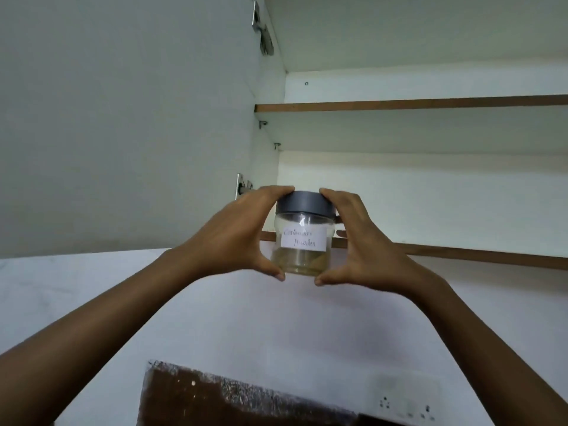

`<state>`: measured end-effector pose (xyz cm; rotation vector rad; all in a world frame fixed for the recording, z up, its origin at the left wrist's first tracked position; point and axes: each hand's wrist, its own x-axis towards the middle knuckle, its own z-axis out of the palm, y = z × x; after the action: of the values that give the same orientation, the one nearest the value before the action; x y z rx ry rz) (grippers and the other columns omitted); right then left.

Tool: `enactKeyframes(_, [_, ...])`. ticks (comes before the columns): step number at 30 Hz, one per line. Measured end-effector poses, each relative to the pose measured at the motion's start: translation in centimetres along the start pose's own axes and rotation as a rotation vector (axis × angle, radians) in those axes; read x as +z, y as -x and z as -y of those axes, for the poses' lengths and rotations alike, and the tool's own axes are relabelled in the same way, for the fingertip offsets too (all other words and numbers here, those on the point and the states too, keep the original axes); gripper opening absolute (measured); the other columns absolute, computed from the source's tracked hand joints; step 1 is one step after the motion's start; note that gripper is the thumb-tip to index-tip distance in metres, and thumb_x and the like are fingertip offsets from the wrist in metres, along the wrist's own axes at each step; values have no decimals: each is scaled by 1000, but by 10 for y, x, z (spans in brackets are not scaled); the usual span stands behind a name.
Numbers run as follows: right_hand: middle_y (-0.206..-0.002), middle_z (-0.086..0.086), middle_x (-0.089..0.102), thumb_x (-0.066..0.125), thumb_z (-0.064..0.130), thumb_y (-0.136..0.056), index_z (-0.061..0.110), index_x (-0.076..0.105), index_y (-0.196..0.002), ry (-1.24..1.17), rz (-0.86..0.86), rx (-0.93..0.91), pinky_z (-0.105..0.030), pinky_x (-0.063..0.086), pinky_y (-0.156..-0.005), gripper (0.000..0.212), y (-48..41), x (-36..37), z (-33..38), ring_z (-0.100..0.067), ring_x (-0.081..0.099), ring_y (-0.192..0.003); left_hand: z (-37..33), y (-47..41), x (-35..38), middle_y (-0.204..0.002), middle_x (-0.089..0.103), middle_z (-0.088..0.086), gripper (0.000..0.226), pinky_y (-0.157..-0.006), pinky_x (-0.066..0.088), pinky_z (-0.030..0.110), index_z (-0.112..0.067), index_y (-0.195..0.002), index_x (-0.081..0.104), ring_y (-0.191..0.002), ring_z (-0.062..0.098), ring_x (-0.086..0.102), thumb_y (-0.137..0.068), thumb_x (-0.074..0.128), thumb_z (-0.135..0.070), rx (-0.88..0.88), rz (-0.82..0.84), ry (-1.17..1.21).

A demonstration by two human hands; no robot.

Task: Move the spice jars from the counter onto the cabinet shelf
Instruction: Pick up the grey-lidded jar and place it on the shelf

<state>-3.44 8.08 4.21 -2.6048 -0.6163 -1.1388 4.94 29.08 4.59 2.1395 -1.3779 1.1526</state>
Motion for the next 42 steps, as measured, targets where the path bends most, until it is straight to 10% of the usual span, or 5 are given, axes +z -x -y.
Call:
enactKeyframes(13, [-141, 4, 20, 90, 14, -51, 22, 22, -140, -71, -60, -35, -42, 47, -96, 112, -115, 35, -79, -17, 40, -122, 88, -80, 36, -140, 45, 4, 120, -114, 2, 51, -15, -145, 22, -130, 22, 40, -50, 80, -61, -103, -60, -367])
enactKeyframes(21, [-143, 4, 11, 89, 16, -52, 28, -3, -147, 95, -34, 5, -40, 52, -81, 132, -132, 53, -92, -23, 48, -104, 98, -88, 53, -150, 31, 5, 121, -114, 0, 51, -14, -148, 13, -133, 24, 37, -57, 79, -58, -76, -74, -528])
enactKeyframes(42, [-144, -4, 23, 79, 5, -64, 18, 23, -140, -126, 2, 104, -43, 40, -102, 96, -170, 90, -117, -22, 38, -125, 111, -110, 74, -142, 42, 2, 98, -113, -10, 48, -14, -142, 21, -136, 26, 30, -69, 72, -55, -217, 84, -753])
